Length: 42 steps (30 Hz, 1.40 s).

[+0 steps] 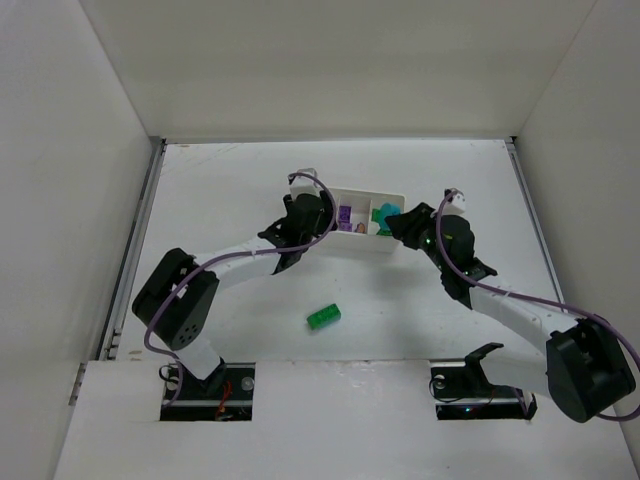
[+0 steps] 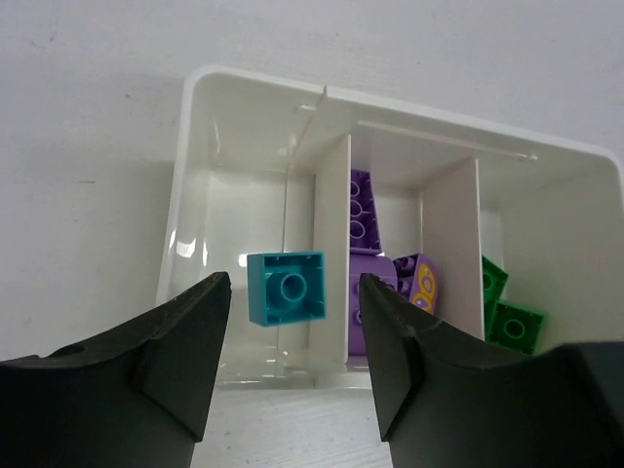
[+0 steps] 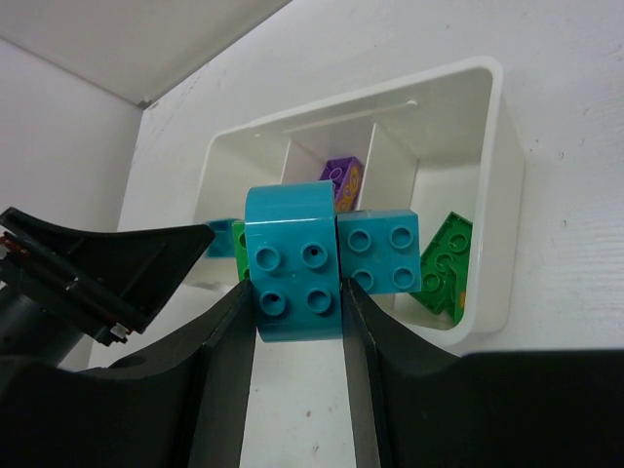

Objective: Sort the legos into containers by color

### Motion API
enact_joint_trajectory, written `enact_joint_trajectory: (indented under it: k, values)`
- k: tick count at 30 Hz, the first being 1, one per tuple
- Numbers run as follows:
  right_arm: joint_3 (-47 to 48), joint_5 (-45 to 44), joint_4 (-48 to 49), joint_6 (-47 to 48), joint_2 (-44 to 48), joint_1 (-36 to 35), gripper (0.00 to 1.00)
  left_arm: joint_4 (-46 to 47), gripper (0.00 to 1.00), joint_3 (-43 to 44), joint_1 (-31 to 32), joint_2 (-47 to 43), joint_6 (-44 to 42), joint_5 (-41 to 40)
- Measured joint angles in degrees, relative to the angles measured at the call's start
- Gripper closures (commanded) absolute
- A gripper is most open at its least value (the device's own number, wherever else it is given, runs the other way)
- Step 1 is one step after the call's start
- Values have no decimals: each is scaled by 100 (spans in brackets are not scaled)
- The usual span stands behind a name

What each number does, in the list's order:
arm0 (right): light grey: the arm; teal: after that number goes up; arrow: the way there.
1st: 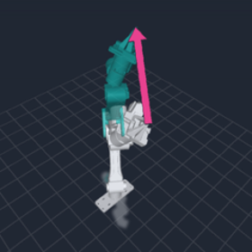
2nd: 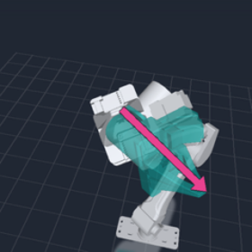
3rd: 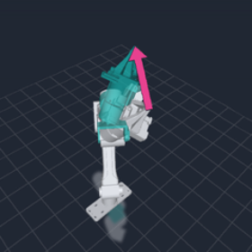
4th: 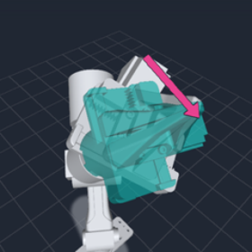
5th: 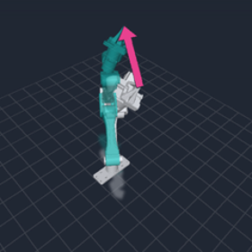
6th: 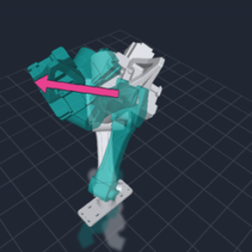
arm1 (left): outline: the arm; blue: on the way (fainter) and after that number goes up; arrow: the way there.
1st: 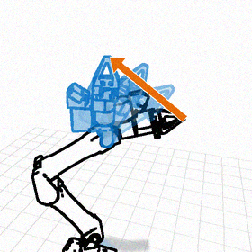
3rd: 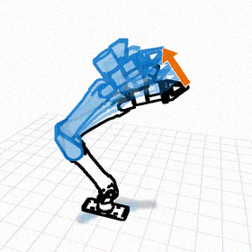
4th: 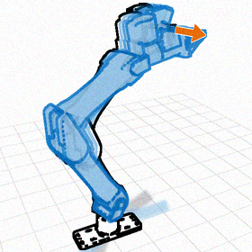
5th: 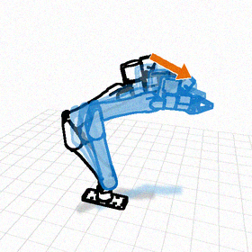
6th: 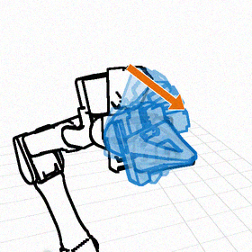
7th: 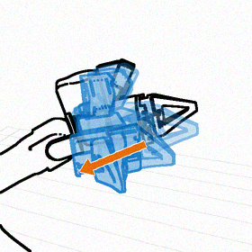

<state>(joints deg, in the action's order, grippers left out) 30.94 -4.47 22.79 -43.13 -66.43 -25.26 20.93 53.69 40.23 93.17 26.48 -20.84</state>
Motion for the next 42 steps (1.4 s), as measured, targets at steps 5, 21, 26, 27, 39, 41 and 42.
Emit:
enact_joint_trajectory:
  k: [5, 21, 26, 27, 39, 41, 42]
  values:
    - [0, -2, 0, 4, 0, -74, 70, 11, 46, 44, 39, -48, 13, 37]
    - [50, -15, 57, 122, -256, -627, 70, 468, 49, -529, 942, -1139, 951, 621]
    - [50, -22, 83, 133, -254, -667, 70, 472, 55, -525, 927, -717, 1025, 756]
    - [52, -22, 85, 133, -254, -667, 70, 472, 56, -525, 922, -658, 1040, 761]
    - [50, 173, 175, 72, -260, -667, 70, 1029, 79, -525, 898, -494, 1187, 811]
    - [52, 195, 232, 50, -258, -627, 70, 1106, 84, -525, 852, -476, 1196, 817]
    - [52, 210, 247, 24, -258, -612, 70, 1141, 86, -525, 841, -470, 1198, 841]
